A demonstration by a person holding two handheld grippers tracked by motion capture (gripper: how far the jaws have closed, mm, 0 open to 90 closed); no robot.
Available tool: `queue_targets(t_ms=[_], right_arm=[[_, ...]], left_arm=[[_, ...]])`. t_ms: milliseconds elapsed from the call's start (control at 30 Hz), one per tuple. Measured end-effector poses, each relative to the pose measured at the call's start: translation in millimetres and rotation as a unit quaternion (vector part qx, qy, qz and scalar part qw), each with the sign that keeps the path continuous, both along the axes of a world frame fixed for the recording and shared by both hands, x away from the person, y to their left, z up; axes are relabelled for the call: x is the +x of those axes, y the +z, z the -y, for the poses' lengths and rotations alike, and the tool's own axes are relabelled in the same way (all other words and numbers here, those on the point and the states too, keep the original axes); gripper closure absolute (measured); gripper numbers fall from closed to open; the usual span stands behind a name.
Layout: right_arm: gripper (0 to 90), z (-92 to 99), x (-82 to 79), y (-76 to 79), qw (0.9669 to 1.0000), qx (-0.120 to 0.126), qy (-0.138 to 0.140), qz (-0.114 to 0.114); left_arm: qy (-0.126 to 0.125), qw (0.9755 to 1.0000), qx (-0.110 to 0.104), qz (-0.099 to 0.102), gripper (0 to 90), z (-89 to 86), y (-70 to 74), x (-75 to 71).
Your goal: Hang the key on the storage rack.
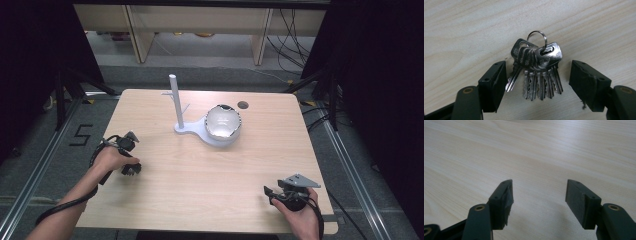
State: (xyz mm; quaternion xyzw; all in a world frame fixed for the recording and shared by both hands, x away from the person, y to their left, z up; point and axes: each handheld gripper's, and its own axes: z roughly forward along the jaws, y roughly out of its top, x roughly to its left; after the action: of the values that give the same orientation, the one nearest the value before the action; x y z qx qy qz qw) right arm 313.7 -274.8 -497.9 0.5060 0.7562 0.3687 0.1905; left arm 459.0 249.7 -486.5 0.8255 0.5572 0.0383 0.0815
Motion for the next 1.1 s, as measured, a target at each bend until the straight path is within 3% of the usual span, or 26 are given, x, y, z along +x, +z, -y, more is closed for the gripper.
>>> queue_targets(t_ms=[200,433,533,567,733,900,967,1000,1033,1100], right_arm=[[39.8,0.4,0.2,0.0,1.0000,0.001,0.000,0.001],[39.7,0.1,0.0,0.1,1.0000,-0.001,0.002,0.003],[39.6,0.4,-0.2,0.8,1.0000,-0.002,0.001,0.006],[39.5,-1.9,-2.1,1.4,0.9999,0.008,-0.011,-0.005],[39.1,-3.1,-2.1,1.1,0.9999,0.009,-0.010,-0.011],[38.8,-1.4,-0.4,0.7,1.0000,0.001,-0.001,-0.001],[38.7,-1.2,-0.5,0.7,1.0000,-0.001,-0.001,0.000],[38.6,0.0,0.4,-0.1,0.9999,-0.002,0.002,0.010],[38.6,-2.1,-2.2,1.3,0.9999,0.003,-0.012,-0.005],[38.5,-1.2,-1.2,0.9,1.0000,-0.001,-0.007,0.000]], left_arm=[[-0.002,1.0000,0.004,-0.009,39.2,-1.9,2.9,0.8],[-0.005,0.9999,0.004,-0.008,65.4,-8.9,5.4,1.4],[-0.003,1.0000,-0.008,-0.003,68.8,-12.3,4.9,-0.3],[-0.003,1.0000,-0.008,-0.003,69.4,-12.3,4.9,-0.3],[-0.027,0.9995,-0.016,-0.001,83.4,-17.8,9.2,-2.5],[-0.031,0.9992,-0.017,0.020,83.7,-16.5,6.8,-5.7],[-0.031,0.9992,-0.017,0.019,83.9,-16.0,7.4,-6.0],[-0.036,0.9988,-0.017,0.030,84.3,-16.2,6.5,-6.7],[-0.033,0.9988,-0.027,0.025,87.2,-15.9,9.4,-7.8],[-0.035,0.9985,-0.021,0.035,87.7,-15.6,7.8,-9.9]])
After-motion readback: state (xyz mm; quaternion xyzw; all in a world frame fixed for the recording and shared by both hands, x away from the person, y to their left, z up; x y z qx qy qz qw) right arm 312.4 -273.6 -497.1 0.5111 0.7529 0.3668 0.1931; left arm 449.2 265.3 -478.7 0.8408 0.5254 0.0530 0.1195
